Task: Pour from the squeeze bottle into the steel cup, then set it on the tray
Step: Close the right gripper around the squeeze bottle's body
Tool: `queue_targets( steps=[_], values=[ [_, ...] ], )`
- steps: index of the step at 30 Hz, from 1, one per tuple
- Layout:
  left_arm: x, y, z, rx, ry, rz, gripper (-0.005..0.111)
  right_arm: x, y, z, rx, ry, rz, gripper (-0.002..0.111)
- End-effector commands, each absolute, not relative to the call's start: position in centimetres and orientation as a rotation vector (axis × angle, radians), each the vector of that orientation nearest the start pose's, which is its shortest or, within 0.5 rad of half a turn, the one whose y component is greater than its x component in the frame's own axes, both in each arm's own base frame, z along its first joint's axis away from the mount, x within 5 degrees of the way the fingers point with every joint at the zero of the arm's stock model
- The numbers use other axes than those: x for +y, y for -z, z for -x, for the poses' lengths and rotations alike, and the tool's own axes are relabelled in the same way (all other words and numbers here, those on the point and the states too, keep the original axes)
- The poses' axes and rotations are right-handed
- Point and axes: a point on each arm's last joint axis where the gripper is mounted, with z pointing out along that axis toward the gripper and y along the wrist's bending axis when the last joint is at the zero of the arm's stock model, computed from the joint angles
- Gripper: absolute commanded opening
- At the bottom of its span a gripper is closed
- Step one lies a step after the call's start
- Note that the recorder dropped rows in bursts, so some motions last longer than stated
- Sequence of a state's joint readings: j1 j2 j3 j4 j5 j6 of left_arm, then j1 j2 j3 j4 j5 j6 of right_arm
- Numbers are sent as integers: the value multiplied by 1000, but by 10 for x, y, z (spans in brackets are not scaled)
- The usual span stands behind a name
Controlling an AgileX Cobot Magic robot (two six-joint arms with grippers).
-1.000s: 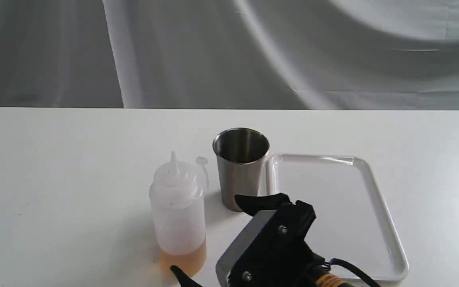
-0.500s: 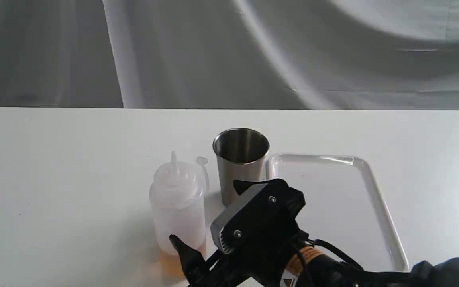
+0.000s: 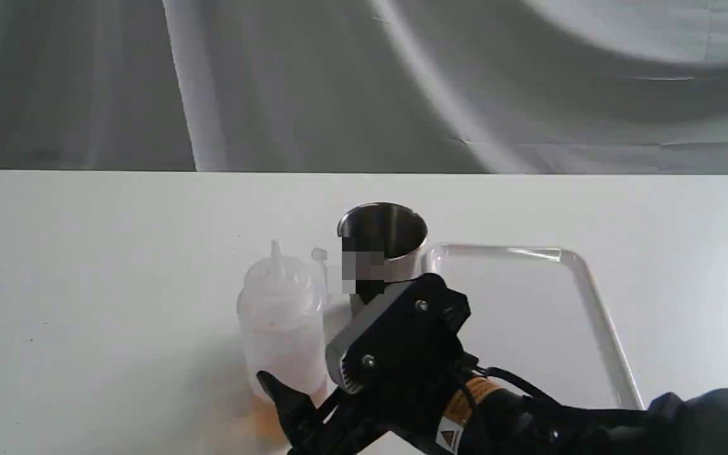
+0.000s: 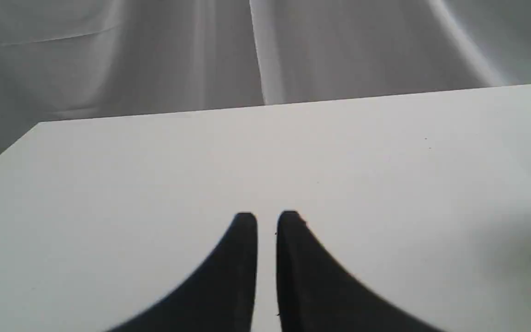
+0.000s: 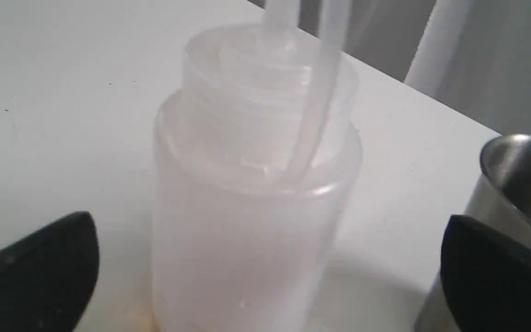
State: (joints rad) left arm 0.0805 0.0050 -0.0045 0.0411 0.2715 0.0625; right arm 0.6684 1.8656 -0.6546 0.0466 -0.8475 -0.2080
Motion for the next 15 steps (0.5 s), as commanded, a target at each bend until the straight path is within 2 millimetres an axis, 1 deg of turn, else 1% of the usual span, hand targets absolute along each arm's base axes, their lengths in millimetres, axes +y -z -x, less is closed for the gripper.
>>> queue_targets(
  steps=[1, 6, 15],
  values=[
    [6, -189, -55, 1748, -145, -9, 8, 209, -138, -272, 1705, -314, 752, 105],
    [6, -189, -55, 1748, -145, -9, 8, 216, -124, -282, 1735, -318, 735, 105],
    [6, -189, -55, 1748, -145, -9, 8, 228, -114, -299, 1721, -325, 720, 105]
  ],
)
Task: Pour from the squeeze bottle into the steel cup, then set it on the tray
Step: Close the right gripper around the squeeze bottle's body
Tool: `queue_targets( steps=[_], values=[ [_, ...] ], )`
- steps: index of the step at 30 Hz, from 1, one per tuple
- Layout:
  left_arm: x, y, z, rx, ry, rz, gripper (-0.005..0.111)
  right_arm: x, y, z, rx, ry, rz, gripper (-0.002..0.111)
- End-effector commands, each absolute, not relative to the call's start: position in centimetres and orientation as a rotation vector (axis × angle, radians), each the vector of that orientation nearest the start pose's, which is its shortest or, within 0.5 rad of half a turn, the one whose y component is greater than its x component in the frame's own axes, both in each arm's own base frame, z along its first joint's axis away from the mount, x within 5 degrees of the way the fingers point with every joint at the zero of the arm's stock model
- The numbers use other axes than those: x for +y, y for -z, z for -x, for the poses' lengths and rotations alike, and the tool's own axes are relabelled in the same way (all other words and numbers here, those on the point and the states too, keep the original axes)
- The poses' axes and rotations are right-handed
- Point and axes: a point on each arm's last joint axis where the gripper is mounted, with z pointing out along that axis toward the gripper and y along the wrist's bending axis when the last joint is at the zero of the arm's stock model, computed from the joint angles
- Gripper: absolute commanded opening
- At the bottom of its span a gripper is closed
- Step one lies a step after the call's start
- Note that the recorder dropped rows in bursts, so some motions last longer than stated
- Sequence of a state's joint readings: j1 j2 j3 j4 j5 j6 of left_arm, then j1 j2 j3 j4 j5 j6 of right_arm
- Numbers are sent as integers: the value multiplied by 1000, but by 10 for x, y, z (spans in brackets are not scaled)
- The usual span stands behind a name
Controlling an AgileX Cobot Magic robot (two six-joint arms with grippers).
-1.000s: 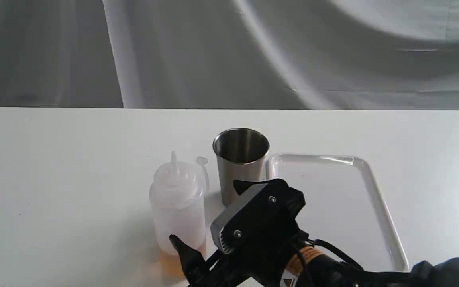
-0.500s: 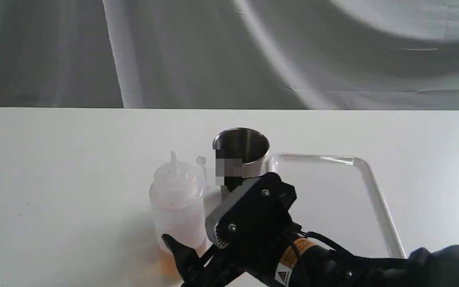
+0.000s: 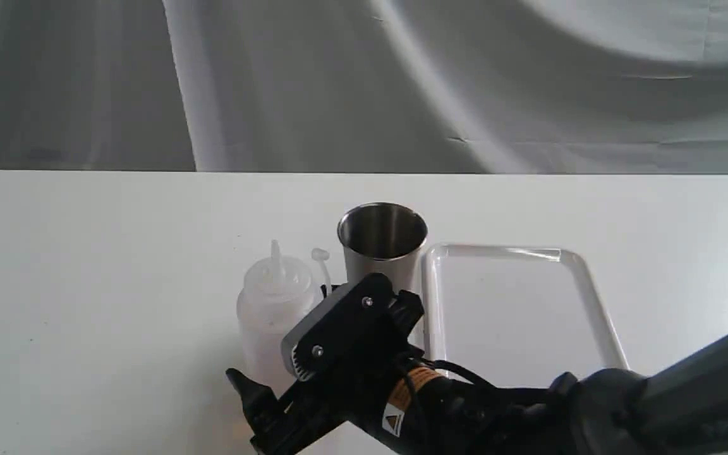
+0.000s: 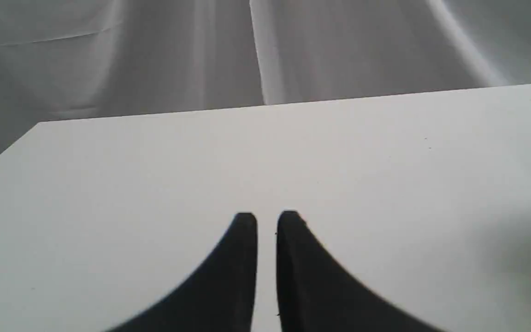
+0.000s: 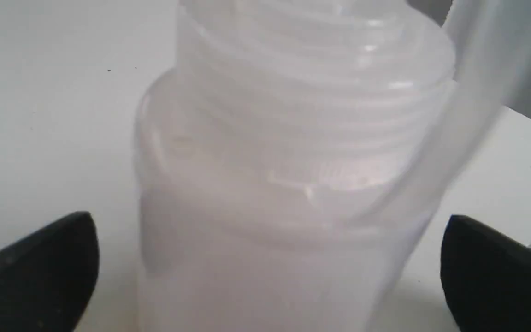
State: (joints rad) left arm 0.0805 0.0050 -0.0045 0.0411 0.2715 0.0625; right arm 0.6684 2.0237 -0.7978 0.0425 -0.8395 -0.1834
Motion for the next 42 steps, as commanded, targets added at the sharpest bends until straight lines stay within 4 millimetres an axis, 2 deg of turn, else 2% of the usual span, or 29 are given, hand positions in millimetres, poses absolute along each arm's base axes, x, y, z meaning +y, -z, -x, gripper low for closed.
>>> queue_targets(
  steps=[1, 9, 21, 36, 42],
  values=[
    [6, -189, -55, 1748, -145, -9, 8, 229, -113, -301, 1718, -324, 722, 105],
    [6, -189, -55, 1748, -145, -9, 8, 231, -103, -310, 1697, -324, 749, 105],
    [6, -189, -55, 1748, -145, -9, 8, 230, -84, -309, 1708, -324, 758, 105],
    [6, -189, -55, 1748, -145, -9, 8, 231, -87, -310, 1674, -326, 752, 105],
    [6, -189, -55, 1748, -145, -9, 8, 231, -77, -309, 1674, -317, 764, 105]
  ],
)
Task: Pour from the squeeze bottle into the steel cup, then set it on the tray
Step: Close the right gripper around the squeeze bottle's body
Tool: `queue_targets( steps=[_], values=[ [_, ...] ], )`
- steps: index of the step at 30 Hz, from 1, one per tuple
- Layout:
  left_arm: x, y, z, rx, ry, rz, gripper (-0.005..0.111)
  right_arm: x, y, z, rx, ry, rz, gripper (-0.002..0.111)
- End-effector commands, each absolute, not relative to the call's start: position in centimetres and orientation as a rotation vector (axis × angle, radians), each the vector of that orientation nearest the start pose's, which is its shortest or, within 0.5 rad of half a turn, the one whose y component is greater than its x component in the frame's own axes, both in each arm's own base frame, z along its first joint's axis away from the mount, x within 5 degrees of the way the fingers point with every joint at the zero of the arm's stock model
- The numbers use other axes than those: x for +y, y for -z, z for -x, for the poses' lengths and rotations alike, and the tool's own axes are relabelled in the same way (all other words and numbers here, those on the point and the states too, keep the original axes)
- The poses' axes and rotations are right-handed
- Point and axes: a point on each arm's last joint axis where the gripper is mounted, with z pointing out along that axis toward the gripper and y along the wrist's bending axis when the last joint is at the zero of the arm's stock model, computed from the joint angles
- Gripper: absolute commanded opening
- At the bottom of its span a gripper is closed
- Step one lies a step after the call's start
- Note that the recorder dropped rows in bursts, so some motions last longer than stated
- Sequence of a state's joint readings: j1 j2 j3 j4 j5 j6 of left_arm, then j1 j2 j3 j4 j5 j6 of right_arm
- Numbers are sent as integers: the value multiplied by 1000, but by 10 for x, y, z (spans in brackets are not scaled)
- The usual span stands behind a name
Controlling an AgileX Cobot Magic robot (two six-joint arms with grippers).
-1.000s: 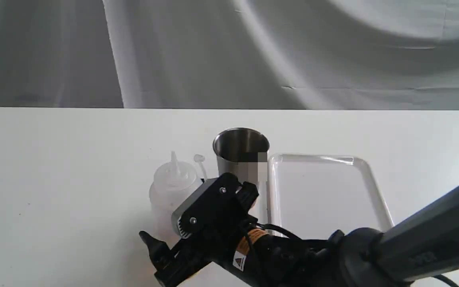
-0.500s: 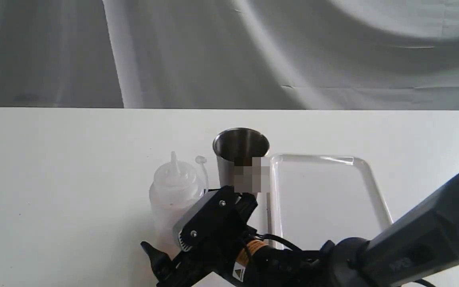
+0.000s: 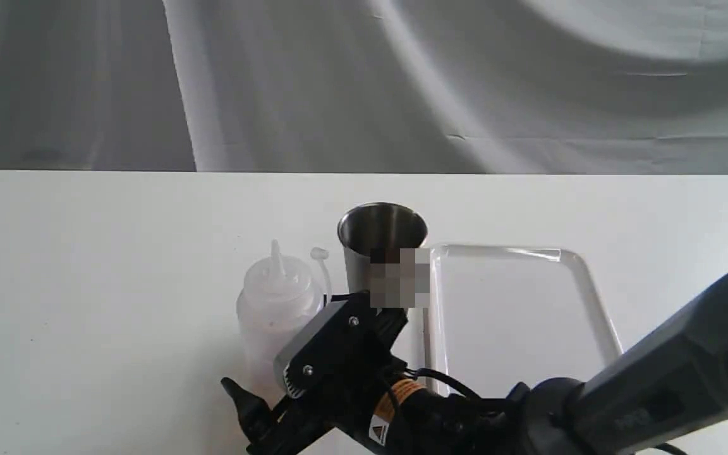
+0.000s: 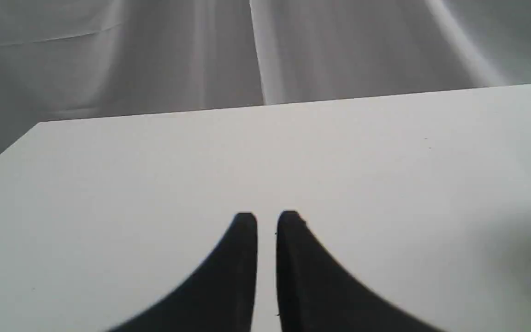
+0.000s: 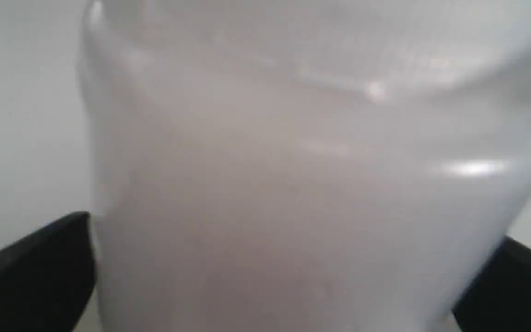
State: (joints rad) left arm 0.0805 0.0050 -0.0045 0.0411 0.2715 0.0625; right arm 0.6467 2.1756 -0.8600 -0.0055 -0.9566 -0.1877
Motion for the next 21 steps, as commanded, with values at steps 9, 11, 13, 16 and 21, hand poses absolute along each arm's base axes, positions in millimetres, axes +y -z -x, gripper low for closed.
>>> queue_targets(
  steps=[9, 11, 13, 16, 21],
  values=[
    [6, -189, -55, 1748, -145, -9, 8, 230, -74, -310, 1647, -319, 742, 105],
    [6, -189, -55, 1748, -145, -9, 8, 230, -72, -310, 1631, -322, 736, 105],
    [6, -189, -55, 1748, -145, -9, 8, 230, -73, -310, 1617, -324, 729, 105],
    [6, -189, -55, 1748, -145, -9, 8, 230, -71, -310, 1611, -318, 735, 105],
    [6, -189, -55, 1748, -145, -9, 8, 232, -70, -312, 1592, -293, 760, 105]
  ],
)
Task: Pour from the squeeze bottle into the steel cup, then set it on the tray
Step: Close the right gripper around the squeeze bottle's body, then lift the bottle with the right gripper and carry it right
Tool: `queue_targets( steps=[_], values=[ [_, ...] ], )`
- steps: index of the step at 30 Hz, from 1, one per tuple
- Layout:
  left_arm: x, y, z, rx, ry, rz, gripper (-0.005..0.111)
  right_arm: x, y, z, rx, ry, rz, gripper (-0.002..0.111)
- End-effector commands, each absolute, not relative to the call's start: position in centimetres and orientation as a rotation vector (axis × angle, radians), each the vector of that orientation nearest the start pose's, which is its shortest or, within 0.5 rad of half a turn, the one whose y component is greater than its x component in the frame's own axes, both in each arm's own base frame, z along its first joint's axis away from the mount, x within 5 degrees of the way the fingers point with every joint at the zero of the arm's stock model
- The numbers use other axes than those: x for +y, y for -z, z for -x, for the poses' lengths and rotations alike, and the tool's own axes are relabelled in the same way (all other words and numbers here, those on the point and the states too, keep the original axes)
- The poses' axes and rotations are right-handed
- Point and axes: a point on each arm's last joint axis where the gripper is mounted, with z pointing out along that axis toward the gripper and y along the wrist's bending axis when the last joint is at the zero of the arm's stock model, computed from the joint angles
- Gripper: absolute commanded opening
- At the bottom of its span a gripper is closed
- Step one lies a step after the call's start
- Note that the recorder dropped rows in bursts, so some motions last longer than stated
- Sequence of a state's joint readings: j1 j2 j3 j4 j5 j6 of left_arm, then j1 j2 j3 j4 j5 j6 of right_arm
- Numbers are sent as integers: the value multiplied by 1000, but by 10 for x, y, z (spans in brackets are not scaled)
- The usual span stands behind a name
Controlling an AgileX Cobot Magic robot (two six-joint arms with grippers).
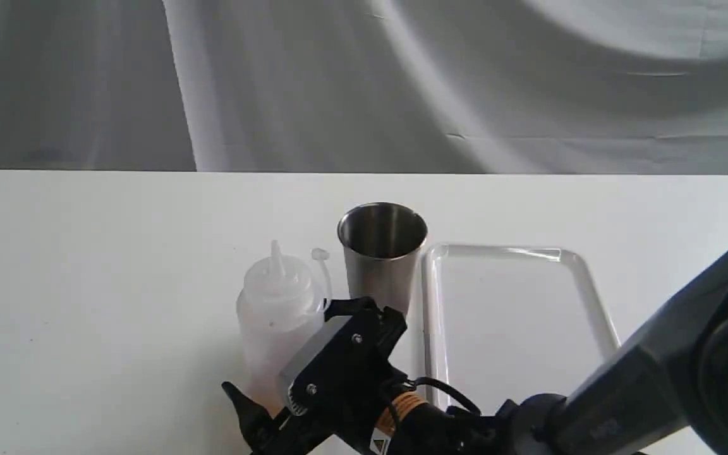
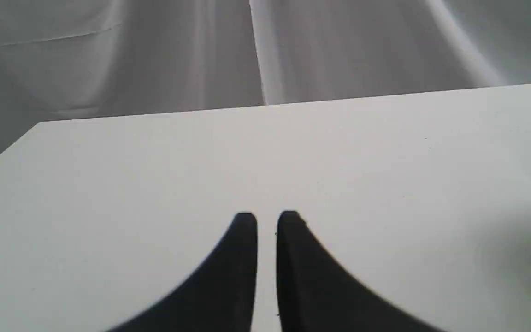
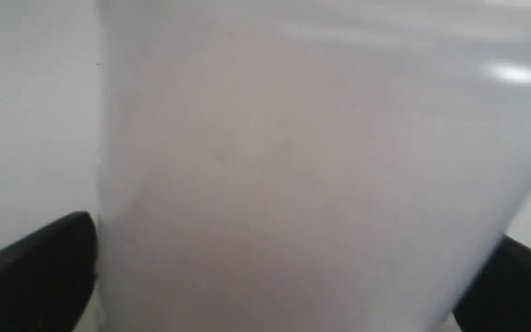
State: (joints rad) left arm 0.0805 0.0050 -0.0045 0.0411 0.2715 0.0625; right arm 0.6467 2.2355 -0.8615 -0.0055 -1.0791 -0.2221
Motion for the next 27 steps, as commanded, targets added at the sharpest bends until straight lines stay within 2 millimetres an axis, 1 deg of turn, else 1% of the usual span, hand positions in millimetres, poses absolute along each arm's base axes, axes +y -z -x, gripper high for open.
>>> queue_targets(
  steps=[1, 4, 7, 11, 22, 23, 27],
  values=[
    [6, -189, -55, 1748, -145, -9, 8, 233, -71, -313, 1588, -295, 763, 105],
    [6, -189, -55, 1748, -145, -9, 8, 235, -71, -314, 1582, -302, 772, 104],
    [6, -189, -55, 1748, -145, -9, 8, 237, -67, -317, 1582, -302, 771, 98],
    [6, -189, -55, 1748, -145, -9, 8, 238, -64, -319, 1581, -290, 786, 77],
    [6, -189, -55, 1748, -145, -9, 8, 238, -65, -319, 1573, -288, 786, 2],
    [6, -189, -55, 1748, -145, -9, 8, 238, -65, -319, 1573, -288, 786, 0],
    [6, -189, -55, 1748, -145, -9, 8, 239, -68, -319, 1566, -289, 782, 0]
  ],
)
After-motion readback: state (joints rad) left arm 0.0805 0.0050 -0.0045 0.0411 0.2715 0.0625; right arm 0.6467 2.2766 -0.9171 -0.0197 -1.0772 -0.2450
